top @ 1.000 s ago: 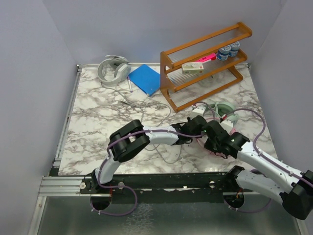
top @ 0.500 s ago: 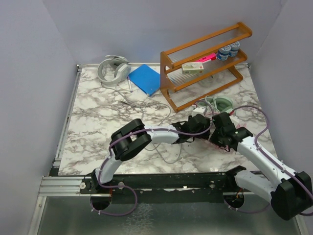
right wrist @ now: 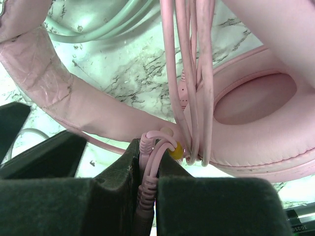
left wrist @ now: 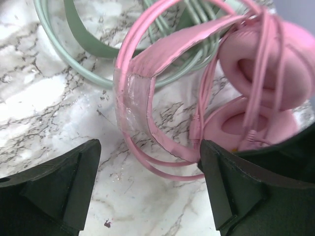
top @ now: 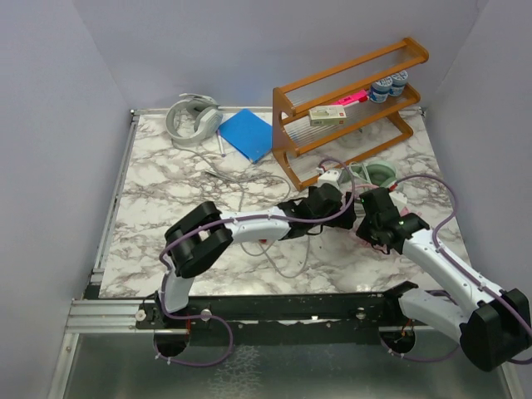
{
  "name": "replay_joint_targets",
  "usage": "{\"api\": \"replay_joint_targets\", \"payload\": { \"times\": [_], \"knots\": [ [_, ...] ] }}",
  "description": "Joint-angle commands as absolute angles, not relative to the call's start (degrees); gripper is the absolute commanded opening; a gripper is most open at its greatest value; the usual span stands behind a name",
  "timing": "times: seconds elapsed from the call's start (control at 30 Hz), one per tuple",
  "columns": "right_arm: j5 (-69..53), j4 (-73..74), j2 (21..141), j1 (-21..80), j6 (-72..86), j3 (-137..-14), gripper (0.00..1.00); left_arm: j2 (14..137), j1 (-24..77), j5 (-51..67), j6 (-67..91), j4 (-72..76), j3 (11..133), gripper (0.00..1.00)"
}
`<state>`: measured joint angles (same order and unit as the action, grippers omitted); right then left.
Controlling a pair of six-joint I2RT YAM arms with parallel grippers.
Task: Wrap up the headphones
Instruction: Place the headphones at the center of the board.
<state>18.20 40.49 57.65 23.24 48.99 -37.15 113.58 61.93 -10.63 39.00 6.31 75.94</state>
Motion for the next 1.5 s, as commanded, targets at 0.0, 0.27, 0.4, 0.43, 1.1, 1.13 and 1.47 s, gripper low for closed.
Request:
{"api": "replay_joint_targets", "payload": {
  "times": [0.0, 0.27, 0.4, 0.43, 1.1, 1.13, 1.47],
  "knots": [
    [22.21, 38.25, 57.14, 23.01, 48.96, -38.69, 0.09, 108.28, 61.20, -11.11, 38.62, 5.42, 73.24, 0.88],
    [23.06, 38.74, 58.74, 23.03, 49.26, -40.16, 0.11, 104.45, 60.47, -11.59, 38.19, 6.50, 69.58, 0.88],
    [24.28, 38.80, 59.15, 23.02, 48.74, -41.38, 0.11, 102.48, 60.16, -12.38, 37.33, 5.28, 69.54, 0.88],
    [24.52, 38.55, 59.19, 23.03, 48.63, -41.53, 0.11, 101.80, 60.12, -12.62, 37.21, 5.21, 69.34, 0.88],
    [30.79, 32.24, 64.96, 22.94, 46.17, -44.60, 0.65, 83.07, 59.21, -19.99, 35.78, 1.48, 60.56, 0.89],
    [30.95, 31.56, 65.42, 22.94, 45.77, -44.44, 0.68, 82.25, 58.97, -20.11, 35.63, 1.12, 60.23, 0.89],
    [28.19, 26.26, 69.53, 22.87, 38.88, -46.34, 0.76, 77.23, 57.47, -21.08, 35.31, -1.59, 56.83, 0.89]
  ]
}}
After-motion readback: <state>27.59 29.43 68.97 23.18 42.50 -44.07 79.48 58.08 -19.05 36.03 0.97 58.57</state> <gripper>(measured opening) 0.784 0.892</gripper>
